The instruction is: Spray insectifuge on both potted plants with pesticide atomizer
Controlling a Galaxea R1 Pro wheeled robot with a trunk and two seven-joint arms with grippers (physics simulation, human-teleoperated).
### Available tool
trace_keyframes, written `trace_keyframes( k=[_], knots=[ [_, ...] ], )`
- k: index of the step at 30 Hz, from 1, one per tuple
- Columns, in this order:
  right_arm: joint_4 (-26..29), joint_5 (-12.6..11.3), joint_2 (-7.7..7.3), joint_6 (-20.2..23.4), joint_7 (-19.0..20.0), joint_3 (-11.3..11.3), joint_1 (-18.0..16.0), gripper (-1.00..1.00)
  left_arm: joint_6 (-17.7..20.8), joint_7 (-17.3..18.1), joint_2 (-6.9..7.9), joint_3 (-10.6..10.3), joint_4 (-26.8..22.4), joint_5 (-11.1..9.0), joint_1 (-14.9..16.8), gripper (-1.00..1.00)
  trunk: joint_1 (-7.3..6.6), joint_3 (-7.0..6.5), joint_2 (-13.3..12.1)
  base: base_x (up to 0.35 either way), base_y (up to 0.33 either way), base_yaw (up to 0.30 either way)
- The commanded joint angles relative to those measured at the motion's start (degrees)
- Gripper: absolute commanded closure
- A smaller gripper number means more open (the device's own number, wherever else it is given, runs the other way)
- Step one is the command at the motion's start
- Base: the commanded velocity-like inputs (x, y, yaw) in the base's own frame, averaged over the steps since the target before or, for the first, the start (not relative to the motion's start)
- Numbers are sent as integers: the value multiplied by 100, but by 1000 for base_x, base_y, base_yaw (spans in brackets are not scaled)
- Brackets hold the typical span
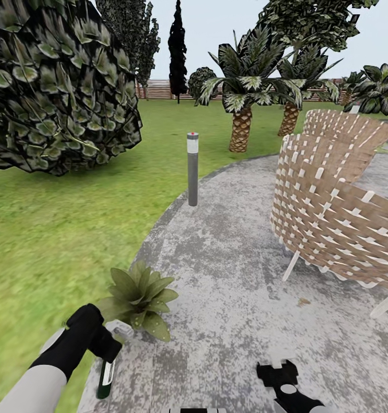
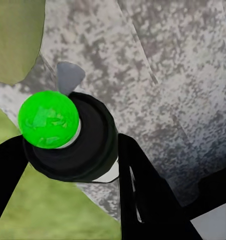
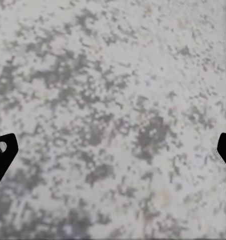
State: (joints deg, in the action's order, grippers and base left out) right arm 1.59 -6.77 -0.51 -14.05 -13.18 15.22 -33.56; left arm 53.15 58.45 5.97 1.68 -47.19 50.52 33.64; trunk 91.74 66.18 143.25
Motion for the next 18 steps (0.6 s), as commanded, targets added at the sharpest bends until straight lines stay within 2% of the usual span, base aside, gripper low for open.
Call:
trace_keyframes(
  k=[1,5,8,10,12,14,16,18],
  knots=[
    [-6,-60,-10,-19,-5,51,-2,-100,19,26,-26,13,-6,65,3,100,-1,5,2,0,0,0],
    [-2,-74,-4,-12,0,51,-2,-100,24,-71,-112,34,-1,9,3,100,-1,5,2,0,0,0],
    [7,-78,-2,-10,0,46,-2,-100,21,-92,-326,50,-1,11,3,100,-1,5,2,0,0,0],
    [7,-78,1,-10,0,50,-2,-100,20,-227,-305,64,34,9,-31,100,-1,5,2,0,0,0],
    [3,-79,8,-10,0,51,-2,-100,17,-465,-287,191,33,5,-163,100,-1,5,2,0,0,0],
    [1,-79,18,-10,0,51,-2,-100,-159,-764,-281,512,24,-2,-280,100,-1,5,2,0,0,0],
    [0,-79,24,-10,0,51,-2,-100,-413,-841,-309,681,37,1,-303,100,-1,5,2,0,0,0],
    [-1,-80,30,-10,0,51,-2,-100,-523,-867,-336,744,23,1,-310,100,-1,7,2,0,0,32]
  ],
)
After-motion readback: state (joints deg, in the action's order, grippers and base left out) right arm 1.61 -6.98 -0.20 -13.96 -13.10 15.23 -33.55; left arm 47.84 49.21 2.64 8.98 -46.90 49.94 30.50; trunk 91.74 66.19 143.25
